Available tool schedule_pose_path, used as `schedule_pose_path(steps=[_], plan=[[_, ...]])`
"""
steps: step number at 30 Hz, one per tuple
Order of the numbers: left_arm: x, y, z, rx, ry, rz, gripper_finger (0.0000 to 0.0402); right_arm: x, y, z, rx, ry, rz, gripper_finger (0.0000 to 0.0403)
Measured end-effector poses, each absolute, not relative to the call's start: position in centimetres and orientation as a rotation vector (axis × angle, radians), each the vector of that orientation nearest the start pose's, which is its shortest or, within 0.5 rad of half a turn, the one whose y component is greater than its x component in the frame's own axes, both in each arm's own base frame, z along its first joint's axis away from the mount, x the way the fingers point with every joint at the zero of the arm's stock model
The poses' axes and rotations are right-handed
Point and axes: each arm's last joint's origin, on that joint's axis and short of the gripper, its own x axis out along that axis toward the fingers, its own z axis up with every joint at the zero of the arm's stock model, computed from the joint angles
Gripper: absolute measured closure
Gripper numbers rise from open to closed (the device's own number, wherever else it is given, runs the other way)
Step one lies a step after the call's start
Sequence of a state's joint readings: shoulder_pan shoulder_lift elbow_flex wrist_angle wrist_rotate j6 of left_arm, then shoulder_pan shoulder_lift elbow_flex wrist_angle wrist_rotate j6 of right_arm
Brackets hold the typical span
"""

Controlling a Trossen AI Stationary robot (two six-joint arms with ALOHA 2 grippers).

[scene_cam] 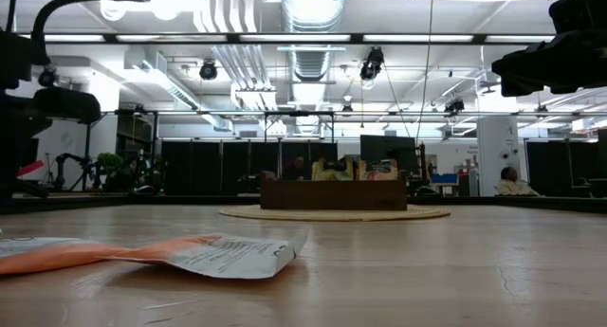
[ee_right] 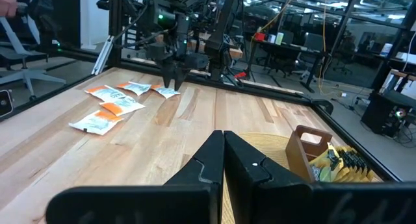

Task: Pick & Place Tea
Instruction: Put the white tea bag into the left section of wooden organizer

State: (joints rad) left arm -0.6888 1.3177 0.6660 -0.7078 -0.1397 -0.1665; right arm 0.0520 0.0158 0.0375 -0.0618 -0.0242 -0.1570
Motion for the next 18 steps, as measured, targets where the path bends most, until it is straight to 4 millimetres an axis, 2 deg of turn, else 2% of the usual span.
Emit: schedule_pose_path(steps=[4, 11, 18], plan=[[16.1, -12.52, 16.21, 0.441, 1.265, -0.299, 0.0239, 9.61, 0.57, 16.91, -0.157, 0.034, 0.079, 0.0394], [15.95, -12.39, 15.81, 0.44, 1.268, -0.299, 0.0239, 9.61, 0.57, 16.91, -0.157, 0.034, 0.079, 0.0394], [16.08, -12.58, 16.26, 0.405, 1.26, -0.313, 0.0239, 9.61, 0.57, 16.9, -0.157, 0.034, 0.079, 0.0394]])
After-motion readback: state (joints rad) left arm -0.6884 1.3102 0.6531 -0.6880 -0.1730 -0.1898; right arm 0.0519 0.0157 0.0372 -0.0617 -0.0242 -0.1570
